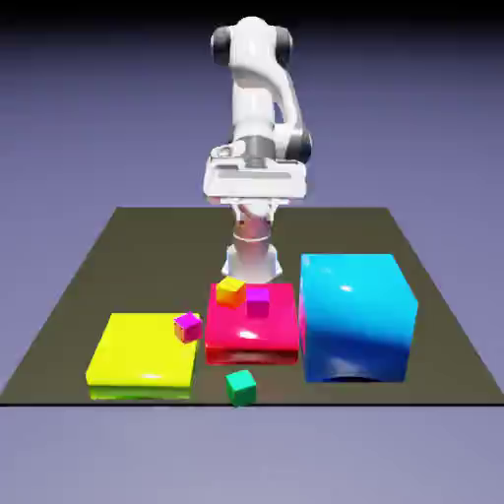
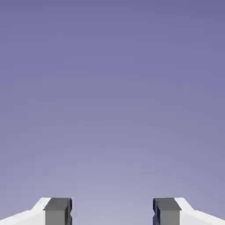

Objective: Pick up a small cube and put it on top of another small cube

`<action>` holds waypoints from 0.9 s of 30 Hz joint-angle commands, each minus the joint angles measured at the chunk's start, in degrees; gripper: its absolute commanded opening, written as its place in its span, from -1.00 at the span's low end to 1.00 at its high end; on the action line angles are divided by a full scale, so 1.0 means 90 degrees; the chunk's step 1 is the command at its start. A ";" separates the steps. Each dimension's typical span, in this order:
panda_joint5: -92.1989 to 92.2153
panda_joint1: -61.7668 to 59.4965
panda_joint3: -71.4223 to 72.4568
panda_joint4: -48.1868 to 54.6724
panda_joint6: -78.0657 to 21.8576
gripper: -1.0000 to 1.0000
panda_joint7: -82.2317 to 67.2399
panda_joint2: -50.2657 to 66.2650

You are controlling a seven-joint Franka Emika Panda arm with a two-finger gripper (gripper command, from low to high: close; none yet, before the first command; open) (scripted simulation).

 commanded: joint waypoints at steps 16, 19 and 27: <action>0.1497 -0.1022 0.0339 0.2745 -0.2946 0.00 0.2346 0.3692; 0.1777 -0.1214 0.0402 0.3259 -0.3498 0.00 0.2786 0.4384; 0.2526 -0.1725 0.0572 0.4631 -0.4971 0.00 0.3959 0.6230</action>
